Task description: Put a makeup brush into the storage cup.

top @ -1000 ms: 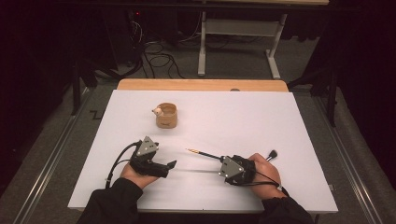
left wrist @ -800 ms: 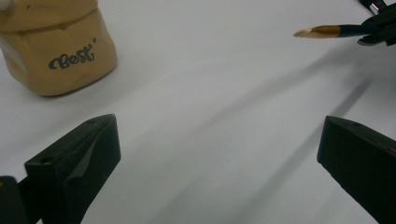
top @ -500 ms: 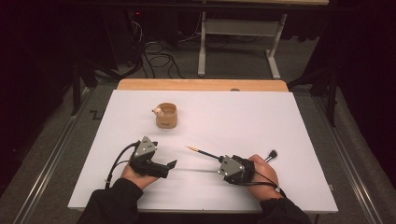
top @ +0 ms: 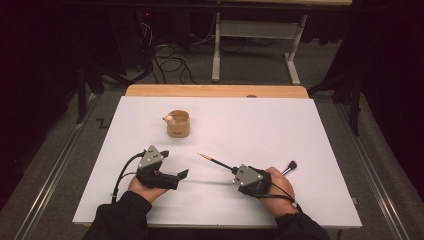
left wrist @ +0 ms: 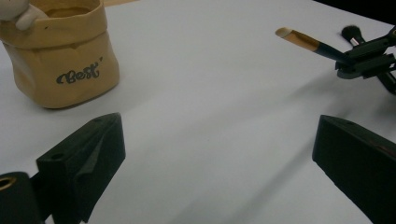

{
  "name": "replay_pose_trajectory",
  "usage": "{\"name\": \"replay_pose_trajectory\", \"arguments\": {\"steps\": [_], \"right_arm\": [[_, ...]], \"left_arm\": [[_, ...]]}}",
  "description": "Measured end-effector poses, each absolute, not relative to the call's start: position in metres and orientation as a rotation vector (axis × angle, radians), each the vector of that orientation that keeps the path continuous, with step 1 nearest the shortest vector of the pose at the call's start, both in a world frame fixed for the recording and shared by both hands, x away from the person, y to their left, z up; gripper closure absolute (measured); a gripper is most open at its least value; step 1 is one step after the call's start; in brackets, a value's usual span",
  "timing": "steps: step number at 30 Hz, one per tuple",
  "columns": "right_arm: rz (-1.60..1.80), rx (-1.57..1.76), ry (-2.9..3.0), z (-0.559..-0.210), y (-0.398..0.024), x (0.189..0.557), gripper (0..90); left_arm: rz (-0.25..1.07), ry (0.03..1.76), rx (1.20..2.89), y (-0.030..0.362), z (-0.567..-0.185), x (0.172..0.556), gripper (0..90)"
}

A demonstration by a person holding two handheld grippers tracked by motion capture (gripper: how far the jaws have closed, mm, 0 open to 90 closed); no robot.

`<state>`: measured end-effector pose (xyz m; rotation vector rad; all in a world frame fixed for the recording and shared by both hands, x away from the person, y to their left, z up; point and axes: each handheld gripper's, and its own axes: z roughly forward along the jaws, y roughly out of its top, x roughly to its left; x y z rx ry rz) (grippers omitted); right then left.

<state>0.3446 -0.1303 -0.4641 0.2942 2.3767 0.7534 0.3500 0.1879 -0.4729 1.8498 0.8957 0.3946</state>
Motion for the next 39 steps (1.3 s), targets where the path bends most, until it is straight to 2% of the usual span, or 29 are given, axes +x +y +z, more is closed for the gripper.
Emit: {"name": "replay_pose_trajectory", "arguments": {"steps": [27, 39], "right_arm": [[1.020, 0.485, 2.329, -0.458, -0.132, 0.345, 86.7], [1.186, 0.575, 2.223, -0.450, -0.131, 0.339, 86.8]], "left_arm": [[0.395, 0.857, 1.780, 0.186, -0.469, 0.346, 7.0], [0.412, 0.843, 1.739, 0.190, -0.442, 0.356, 7.2]]}}
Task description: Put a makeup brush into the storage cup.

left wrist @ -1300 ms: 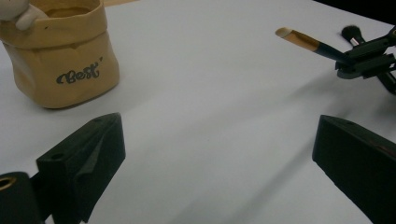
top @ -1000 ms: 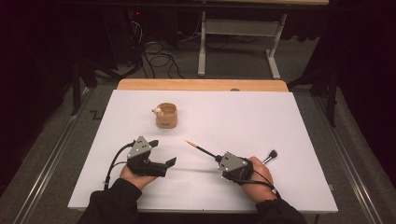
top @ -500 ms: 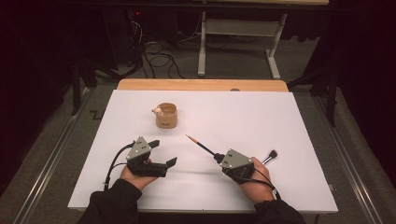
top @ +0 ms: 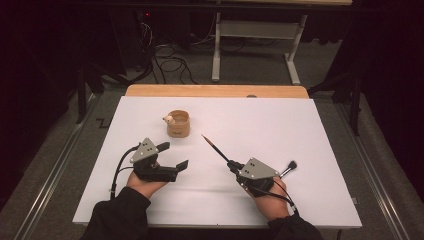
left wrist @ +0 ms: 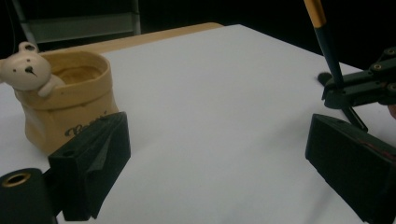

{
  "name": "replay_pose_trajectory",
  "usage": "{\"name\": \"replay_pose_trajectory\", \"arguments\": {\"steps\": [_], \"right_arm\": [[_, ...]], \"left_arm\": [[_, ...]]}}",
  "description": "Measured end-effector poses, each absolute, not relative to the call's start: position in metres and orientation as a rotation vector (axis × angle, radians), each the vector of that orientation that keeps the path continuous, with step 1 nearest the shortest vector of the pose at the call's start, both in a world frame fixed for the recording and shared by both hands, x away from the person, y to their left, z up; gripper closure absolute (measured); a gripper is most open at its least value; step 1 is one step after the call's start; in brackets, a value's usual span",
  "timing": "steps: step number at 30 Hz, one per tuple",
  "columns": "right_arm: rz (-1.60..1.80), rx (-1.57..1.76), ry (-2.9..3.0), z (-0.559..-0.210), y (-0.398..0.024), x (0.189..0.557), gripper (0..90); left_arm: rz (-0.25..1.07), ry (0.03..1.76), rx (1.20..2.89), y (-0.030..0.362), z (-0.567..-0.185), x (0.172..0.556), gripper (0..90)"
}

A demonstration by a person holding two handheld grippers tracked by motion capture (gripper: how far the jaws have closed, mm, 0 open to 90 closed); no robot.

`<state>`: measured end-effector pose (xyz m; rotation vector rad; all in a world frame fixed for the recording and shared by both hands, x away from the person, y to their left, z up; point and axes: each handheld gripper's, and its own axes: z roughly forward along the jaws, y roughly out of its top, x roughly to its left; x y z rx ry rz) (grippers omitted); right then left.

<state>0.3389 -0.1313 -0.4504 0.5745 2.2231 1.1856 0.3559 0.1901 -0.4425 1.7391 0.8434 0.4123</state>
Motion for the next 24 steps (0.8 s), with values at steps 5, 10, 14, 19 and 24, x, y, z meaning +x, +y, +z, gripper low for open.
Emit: {"name": "replay_pose_trajectory", "arguments": {"steps": [5, 10, 14, 19, 24], "right_arm": [[1.200, 0.567, 2.208, -0.450, -0.127, 0.336, 86.8], [1.208, 0.579, 2.209, -0.451, -0.126, 0.333, 86.8], [1.215, 0.583, 2.194, -0.450, -0.126, 0.333, 86.8], [1.213, 0.566, 2.175, -0.449, -0.126, 0.332, 87.0], [1.231, 0.572, 2.168, -0.451, -0.126, 0.333, 87.0]], "left_arm": [[0.429, 0.821, 1.729, 0.185, -0.427, 0.361, 8.3], [0.398, 0.790, 1.742, 0.171, -0.417, 0.366, 8.4], [0.359, 0.771, 1.732, 0.157, -0.415, 0.369, 8.5], [0.312, 0.754, 1.711, 0.144, -0.417, 0.368, 9.6], [0.301, 0.741, 1.721, 0.139, -0.422, 0.365, 11.7]]}}
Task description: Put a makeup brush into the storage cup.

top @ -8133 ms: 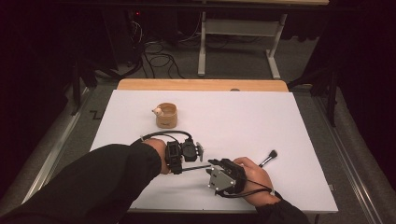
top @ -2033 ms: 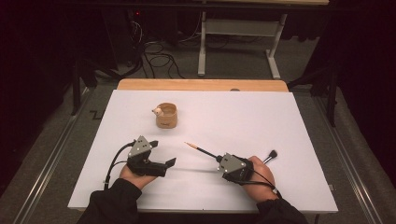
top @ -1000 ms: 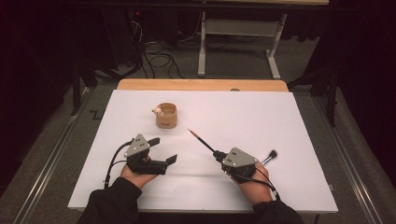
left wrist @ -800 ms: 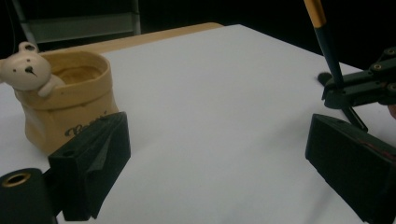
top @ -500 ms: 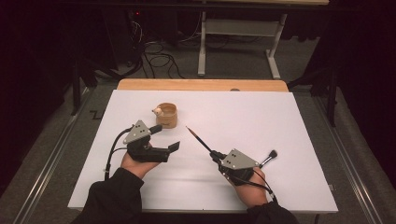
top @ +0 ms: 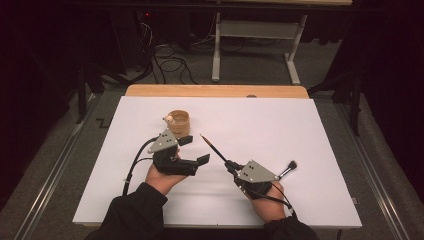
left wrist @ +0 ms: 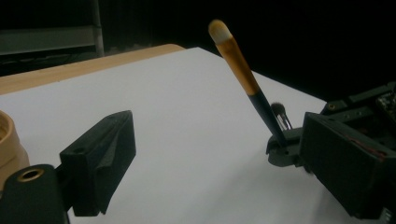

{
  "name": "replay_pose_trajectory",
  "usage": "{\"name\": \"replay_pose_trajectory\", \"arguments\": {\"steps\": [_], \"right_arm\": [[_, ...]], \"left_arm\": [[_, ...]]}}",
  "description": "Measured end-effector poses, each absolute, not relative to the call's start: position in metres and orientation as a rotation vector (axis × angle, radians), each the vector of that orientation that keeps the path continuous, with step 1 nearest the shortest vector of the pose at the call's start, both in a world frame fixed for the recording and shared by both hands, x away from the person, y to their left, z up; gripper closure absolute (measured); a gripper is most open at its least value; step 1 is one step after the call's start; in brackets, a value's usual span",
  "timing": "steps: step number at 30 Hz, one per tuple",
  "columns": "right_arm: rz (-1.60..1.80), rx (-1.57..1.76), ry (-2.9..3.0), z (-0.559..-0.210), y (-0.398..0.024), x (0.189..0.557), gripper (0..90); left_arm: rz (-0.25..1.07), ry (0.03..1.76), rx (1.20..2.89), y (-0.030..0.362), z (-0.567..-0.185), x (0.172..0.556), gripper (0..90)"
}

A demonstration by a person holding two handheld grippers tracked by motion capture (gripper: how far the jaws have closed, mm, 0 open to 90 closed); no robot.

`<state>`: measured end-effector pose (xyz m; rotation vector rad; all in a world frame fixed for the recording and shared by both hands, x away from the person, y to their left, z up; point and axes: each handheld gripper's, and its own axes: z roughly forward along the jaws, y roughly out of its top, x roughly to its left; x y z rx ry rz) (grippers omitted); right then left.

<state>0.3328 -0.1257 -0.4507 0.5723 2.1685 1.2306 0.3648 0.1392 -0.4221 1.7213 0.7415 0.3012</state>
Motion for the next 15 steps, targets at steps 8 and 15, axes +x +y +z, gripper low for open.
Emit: {"name": "replay_pose_trajectory", "arguments": {"steps": [8, 15], "right_arm": [[1.266, 0.578, 2.170, -0.4538, -0.1216, 0.3353, 87.0], [1.285, 0.560, 2.180, -0.4566, -0.1164, 0.3343, 87.0]], "left_arm": [[0.284, 0.764, 1.695, 0.1412, -0.4298, 0.3651, 18.5], [0.237, 0.741, 1.651, 0.1398, -0.4304, 0.3624, 33.4]]}}
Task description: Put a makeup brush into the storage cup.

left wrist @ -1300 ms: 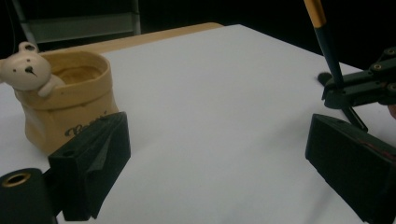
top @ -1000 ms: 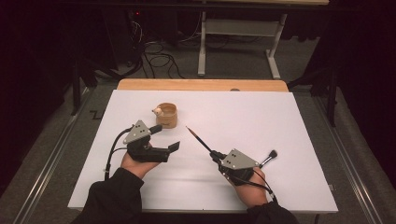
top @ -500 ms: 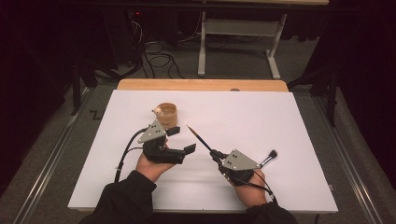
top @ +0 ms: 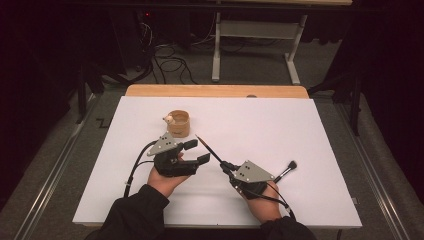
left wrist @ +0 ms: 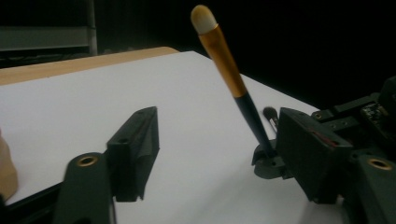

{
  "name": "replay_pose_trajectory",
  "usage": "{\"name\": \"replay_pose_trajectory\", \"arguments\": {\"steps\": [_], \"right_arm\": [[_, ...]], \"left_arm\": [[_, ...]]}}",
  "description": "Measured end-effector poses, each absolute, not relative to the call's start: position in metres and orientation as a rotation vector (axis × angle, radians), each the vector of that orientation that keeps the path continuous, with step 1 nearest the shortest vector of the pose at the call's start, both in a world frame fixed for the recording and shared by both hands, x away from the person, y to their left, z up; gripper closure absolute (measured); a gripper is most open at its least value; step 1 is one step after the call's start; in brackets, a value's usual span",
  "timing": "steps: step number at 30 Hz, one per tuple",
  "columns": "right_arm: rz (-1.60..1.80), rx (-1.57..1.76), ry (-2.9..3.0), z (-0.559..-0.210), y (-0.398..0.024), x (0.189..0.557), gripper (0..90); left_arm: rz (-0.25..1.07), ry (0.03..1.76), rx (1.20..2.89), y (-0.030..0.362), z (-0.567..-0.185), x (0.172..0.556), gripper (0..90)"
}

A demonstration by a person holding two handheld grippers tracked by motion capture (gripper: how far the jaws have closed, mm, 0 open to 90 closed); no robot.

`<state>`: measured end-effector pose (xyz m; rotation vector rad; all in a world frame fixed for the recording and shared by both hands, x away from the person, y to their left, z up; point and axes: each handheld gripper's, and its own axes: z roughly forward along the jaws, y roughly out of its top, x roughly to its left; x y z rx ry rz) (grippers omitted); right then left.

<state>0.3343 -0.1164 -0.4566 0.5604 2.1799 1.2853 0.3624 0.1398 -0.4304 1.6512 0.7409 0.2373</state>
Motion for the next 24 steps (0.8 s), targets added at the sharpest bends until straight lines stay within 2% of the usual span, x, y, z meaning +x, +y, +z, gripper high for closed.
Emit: {"name": "replay_pose_trajectory", "arguments": {"steps": [11, 24], "right_arm": [[1.285, 0.545, 2.197, -0.4597, -0.1112, 0.3354, 86.9], [1.266, 0.530, 2.210, -0.4612, -0.1088, 0.3348, 86.9]], "left_arm": [[0.151, 0.754, 1.608, 0.1432, -0.4388, 0.3669, 53.2], [0.096, 0.759, 1.553, 0.1477, -0.4377, 0.3674, 65.1]]}}
